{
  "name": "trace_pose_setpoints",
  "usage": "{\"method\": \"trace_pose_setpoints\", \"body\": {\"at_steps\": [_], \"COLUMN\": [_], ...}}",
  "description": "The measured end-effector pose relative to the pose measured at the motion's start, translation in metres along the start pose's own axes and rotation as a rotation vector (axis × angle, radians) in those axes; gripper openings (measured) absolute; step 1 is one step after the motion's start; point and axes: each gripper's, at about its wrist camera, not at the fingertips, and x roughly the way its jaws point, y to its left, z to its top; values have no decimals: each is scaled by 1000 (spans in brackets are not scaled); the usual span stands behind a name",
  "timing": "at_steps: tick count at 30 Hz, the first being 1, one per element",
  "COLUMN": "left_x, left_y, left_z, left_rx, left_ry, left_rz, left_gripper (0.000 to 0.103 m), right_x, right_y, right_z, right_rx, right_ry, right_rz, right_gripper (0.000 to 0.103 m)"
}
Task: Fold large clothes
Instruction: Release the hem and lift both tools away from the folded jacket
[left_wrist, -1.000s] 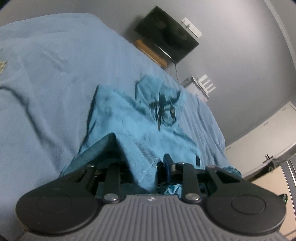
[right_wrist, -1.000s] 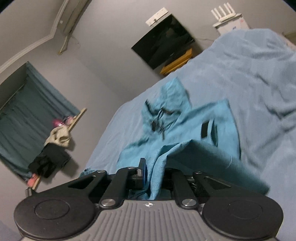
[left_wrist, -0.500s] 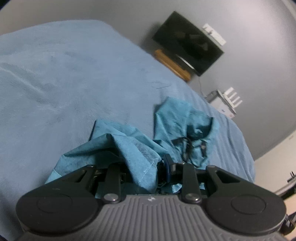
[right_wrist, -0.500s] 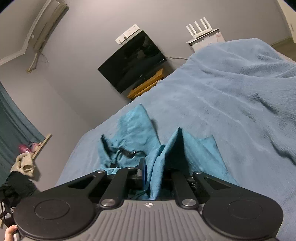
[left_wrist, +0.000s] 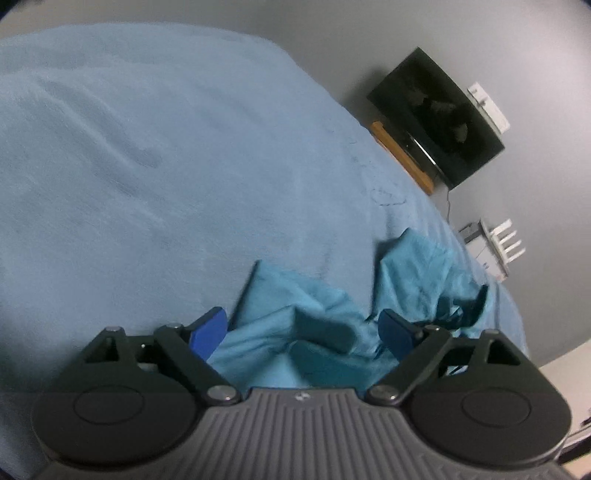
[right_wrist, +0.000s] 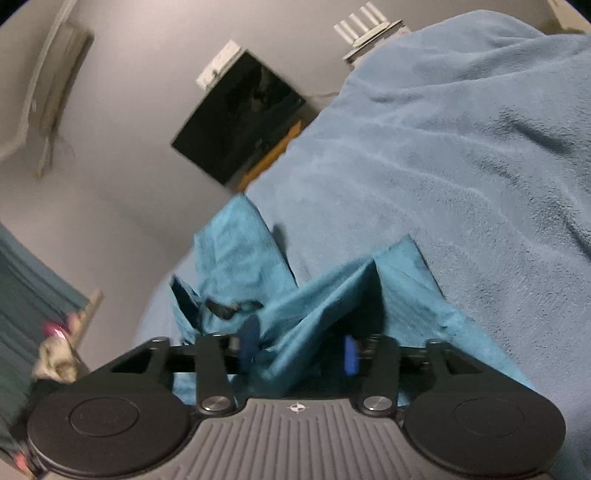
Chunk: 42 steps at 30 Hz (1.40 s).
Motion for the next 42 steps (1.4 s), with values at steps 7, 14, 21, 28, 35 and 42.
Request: {"method": "trace_pose_setpoints", "body": {"at_steps": [7,14,21,28,35,42], "left_x": [-28,4,19,-35,-101,-127], "left_y": [-17,-13,13,14,22,41], "left_z": [-64,-103,-114,-137,-181,-216], "left_rx": [283,461,446,394,329,182], "left_ry": [-116,-86,-68,-114,-112,58], "left_rz": [23,240,266,181,87,-26], "left_gripper": [89,89,98,98,98,98], "right_x": [-24,38,77,15,-56,-110], "right_y": [41,57,13,31,46,30], "right_z": [-10,-41,-35,-54,-105,-152], "right_rx": [-338,-569,-434,-416,-424,-302], "right_ry": [-155,-54,16,-114,-43,107], "right_rz": [-57,-263,-414,-352,-249,-181], "right_gripper": [74,60,31,69,80,88]}}
